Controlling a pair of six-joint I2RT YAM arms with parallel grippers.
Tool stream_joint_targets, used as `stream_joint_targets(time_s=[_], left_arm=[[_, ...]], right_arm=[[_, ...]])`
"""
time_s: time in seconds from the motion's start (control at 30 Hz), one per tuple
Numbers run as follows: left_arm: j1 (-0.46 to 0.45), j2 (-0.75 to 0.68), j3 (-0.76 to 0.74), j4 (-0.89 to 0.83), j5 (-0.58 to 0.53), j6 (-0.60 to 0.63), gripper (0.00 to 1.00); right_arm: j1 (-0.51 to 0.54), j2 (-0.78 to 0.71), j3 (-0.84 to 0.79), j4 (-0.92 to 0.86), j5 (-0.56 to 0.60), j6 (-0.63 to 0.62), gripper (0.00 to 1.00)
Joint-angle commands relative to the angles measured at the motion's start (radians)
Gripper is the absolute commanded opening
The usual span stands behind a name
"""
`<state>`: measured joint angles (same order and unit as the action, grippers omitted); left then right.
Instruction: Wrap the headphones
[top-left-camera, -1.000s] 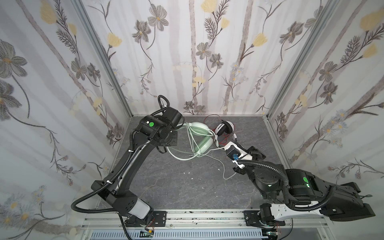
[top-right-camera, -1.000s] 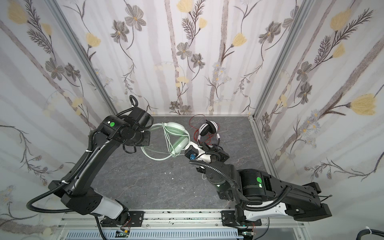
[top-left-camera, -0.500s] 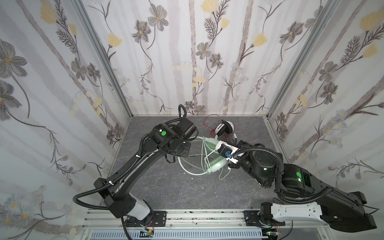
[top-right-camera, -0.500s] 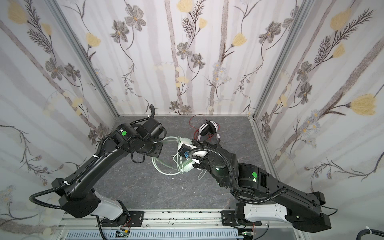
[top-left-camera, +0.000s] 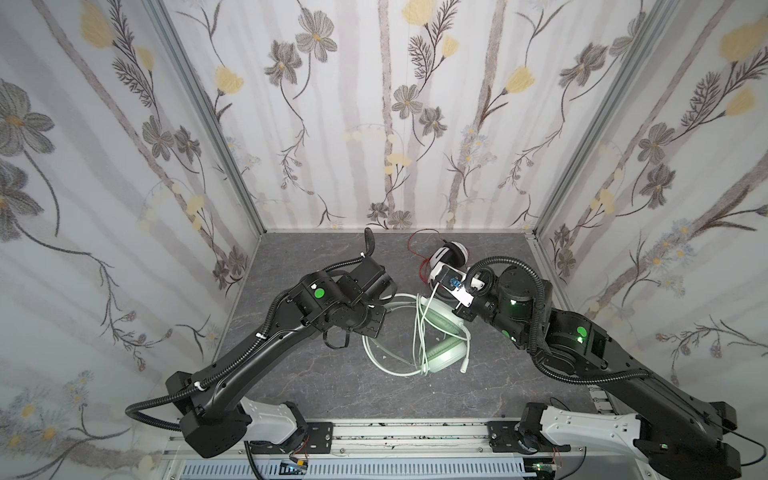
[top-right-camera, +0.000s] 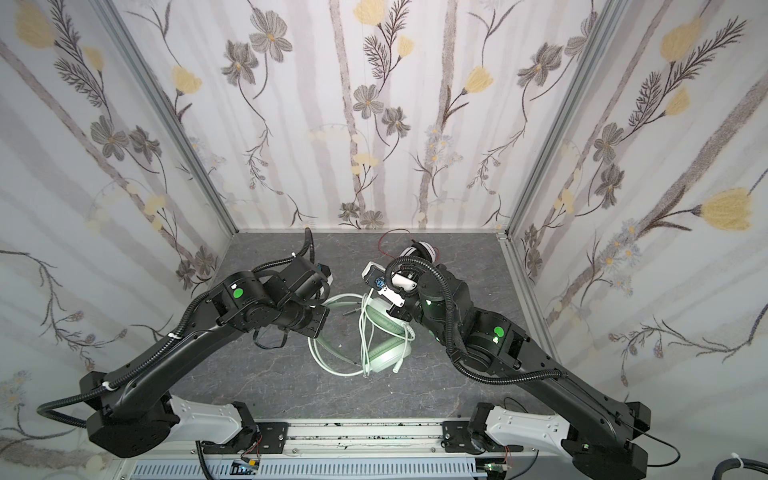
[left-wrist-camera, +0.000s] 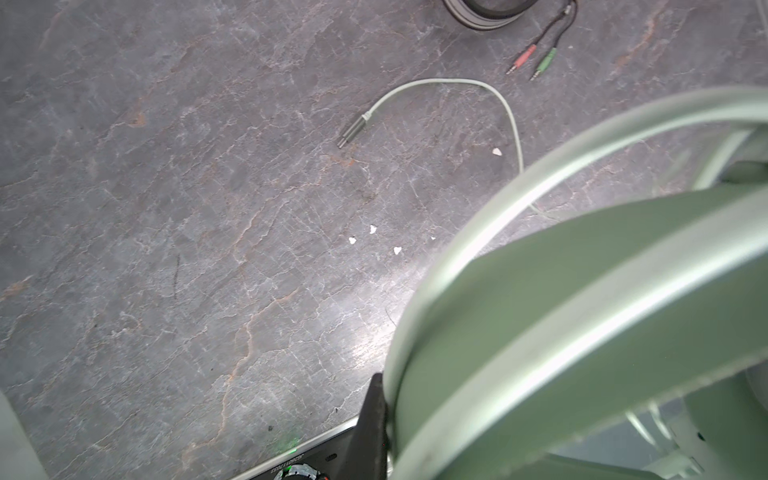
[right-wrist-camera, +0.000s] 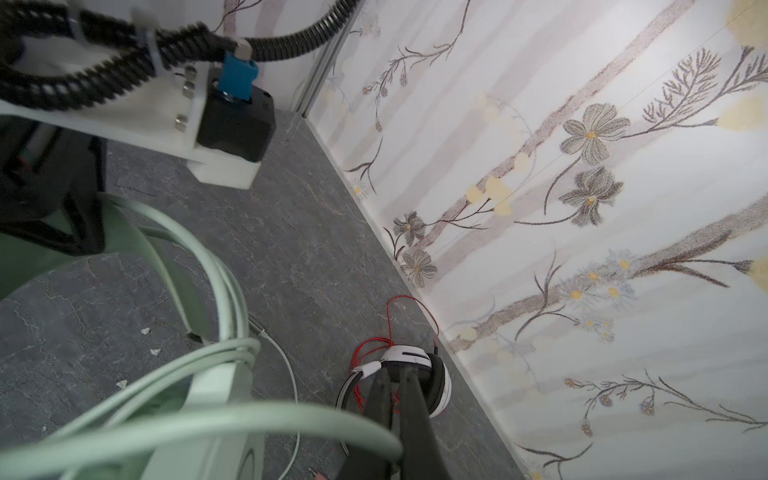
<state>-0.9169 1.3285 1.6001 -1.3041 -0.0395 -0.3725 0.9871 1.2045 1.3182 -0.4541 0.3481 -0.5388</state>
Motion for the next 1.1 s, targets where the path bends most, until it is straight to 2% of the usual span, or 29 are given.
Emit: stream_joint_targets(time_s=[0.0,0.13,0.47,0.57,0.83,0.97,1.07], left_arm=[[-0.015,-0.03,-0.011,0.087,0.07,-0.003,0.0],[-0.039,-0.029,-0.011,0.075,0.073,-0.003,0.0],[-0.078,-0.011,0.029,0.065,0.069,0.003,0.0],[-0.083,-0.012,0.037,0.071,0.088,0.004,0.0],[-0.086,-0.026,0.046,0.077,0.102,-0.005,0.0],[-0.086,-0.034,0.062,0.075,0.103,-0.008,0.0],[-0.086,-0.033,0.07,0.076,0.118,-0.009,0.0]], right_arm=[[-0.048,0.016,-0.01,-0.001,-0.151,0.051,0.0],[-0.112,0.029,-0.016,0.006,-0.254,0.085,0.07],[-0.286,0.075,-0.039,0.035,-0.534,0.148,0.11],[-0.309,0.104,-0.034,0.018,-0.587,0.154,0.16],[-0.373,0.152,-0.065,0.012,-0.699,0.219,0.19],[-0.408,0.177,-0.083,0.005,-0.761,0.266,0.26],[-0.425,0.199,-0.085,-0.001,-0.814,0.296,0.36]])
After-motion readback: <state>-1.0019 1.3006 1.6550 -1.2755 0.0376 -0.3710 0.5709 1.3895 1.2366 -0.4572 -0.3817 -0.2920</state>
